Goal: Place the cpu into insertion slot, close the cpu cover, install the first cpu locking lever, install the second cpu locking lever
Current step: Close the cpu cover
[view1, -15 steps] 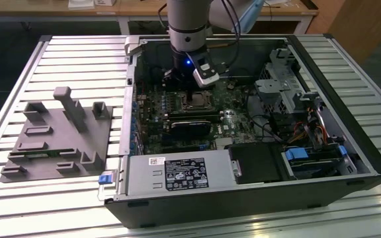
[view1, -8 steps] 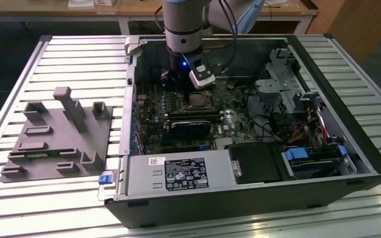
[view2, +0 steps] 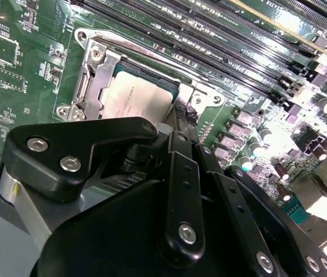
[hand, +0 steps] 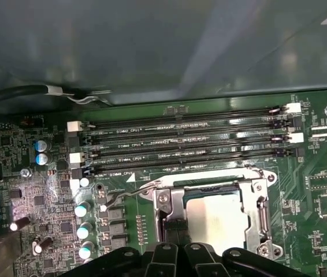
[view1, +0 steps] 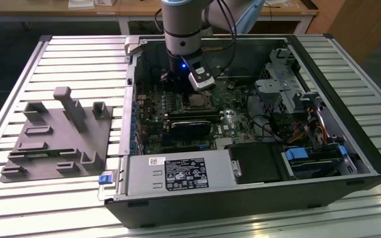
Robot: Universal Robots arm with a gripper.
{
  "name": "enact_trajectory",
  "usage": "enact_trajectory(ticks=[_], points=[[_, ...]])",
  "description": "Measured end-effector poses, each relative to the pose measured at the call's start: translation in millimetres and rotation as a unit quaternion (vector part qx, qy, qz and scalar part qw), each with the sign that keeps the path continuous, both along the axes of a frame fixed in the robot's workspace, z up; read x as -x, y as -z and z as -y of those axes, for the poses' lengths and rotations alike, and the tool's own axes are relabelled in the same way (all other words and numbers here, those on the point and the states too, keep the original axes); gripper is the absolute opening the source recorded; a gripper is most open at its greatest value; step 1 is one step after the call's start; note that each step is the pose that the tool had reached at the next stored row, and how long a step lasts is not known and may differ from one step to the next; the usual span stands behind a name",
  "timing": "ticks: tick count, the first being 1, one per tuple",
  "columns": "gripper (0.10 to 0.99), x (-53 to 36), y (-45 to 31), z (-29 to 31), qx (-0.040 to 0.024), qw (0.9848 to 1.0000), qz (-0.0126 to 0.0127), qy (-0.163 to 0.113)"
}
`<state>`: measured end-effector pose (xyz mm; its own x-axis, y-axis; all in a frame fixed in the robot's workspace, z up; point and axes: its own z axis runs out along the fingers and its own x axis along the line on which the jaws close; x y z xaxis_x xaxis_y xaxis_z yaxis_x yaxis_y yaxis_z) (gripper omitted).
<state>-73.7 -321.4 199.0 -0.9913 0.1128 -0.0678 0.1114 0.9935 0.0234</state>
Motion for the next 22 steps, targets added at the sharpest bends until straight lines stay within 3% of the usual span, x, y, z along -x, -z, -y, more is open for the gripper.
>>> enact_trajectory(ticks=[10,22], points=[[0.106,0.0,-0.4,-0.1,-0.0002,1.0,0.0001,0.0],[0.106,0.0,-20.6,-0.1,-0.0001,1.0,0.0001,0.0]])
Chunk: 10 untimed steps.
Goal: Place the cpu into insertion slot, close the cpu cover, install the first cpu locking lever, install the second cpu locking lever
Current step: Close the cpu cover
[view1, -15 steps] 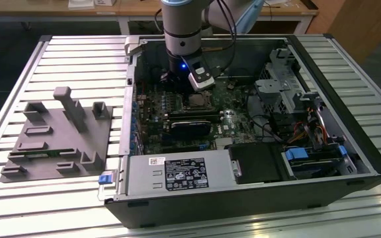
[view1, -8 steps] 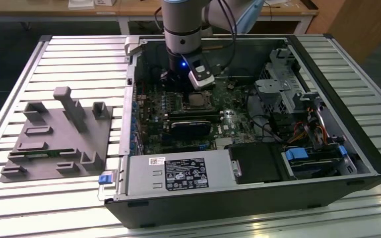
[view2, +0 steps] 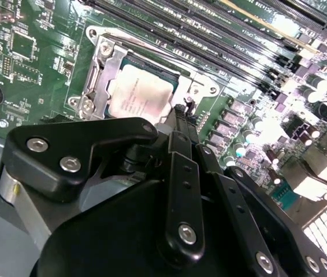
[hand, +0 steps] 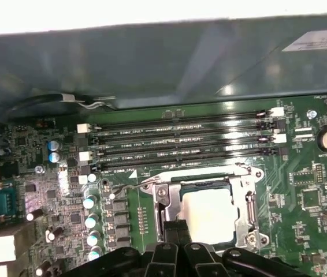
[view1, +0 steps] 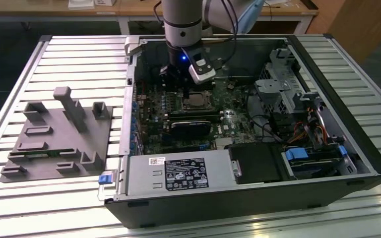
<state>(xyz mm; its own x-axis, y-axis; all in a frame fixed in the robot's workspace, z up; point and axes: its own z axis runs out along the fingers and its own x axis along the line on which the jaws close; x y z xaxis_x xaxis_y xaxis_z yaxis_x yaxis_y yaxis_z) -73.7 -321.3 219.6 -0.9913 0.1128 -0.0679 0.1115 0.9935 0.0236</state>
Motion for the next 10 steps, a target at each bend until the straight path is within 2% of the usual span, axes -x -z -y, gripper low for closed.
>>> enact_trajectory(ticks=[5,10], points=[[0.106,-1.3,-0.2,0.0,0.0001,1.0,-0.0001,0.0],[0.106,-13.1,-0.2,0.0,0.0001,1.0,-0.0001,0.0]])
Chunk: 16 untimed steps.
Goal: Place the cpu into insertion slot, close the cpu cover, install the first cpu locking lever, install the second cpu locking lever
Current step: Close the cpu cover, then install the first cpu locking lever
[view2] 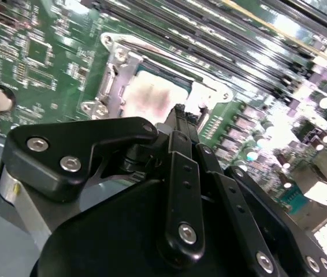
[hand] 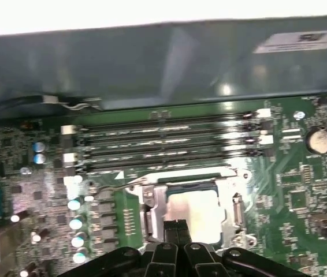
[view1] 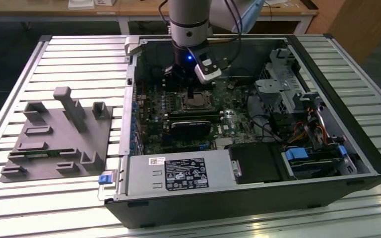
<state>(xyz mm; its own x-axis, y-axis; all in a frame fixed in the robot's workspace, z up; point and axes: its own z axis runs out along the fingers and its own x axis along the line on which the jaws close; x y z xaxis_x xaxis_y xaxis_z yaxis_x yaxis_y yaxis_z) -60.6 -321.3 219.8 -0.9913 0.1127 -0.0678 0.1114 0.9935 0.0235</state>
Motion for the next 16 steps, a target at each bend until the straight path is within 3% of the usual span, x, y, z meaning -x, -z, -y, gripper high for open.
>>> enact_trajectory(ticks=[8,16], points=[[0.106,-18.0,0.0,0.1,0.0,1.0,-0.0001,0.0],[0.106,-19.5,0.0,0.0,0.0,1.0,-0.0001,0.0]])
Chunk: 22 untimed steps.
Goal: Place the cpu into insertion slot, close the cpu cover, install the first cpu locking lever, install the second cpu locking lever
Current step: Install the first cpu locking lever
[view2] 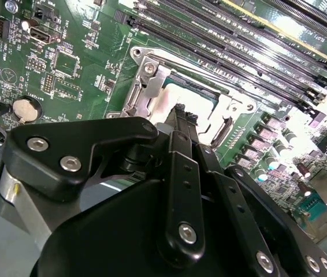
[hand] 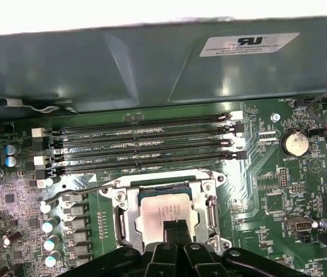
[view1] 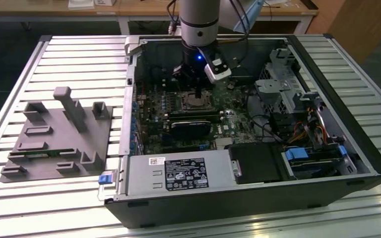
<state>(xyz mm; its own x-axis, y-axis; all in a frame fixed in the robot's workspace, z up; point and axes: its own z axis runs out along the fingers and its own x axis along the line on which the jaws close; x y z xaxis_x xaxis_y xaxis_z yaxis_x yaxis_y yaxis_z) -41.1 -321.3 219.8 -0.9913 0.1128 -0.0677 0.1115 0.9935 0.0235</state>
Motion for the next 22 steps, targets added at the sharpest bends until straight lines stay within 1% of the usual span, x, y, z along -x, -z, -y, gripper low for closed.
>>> enact_trajectory(ticks=[6,9,20,22], points=[[0.106,-0.2,0.0,0.0,0.0,1.0,0.0,0.0],[0.106,-0.3,-2.6,0.0,0.0,1.0,0.0,0.0],[0.106,-0.3,-32.0,0.0,0.0,1.0,0.0,0.0],[0.106,-0.2,-35.7,0.0,0.0,1.0,0.0,0.0]])
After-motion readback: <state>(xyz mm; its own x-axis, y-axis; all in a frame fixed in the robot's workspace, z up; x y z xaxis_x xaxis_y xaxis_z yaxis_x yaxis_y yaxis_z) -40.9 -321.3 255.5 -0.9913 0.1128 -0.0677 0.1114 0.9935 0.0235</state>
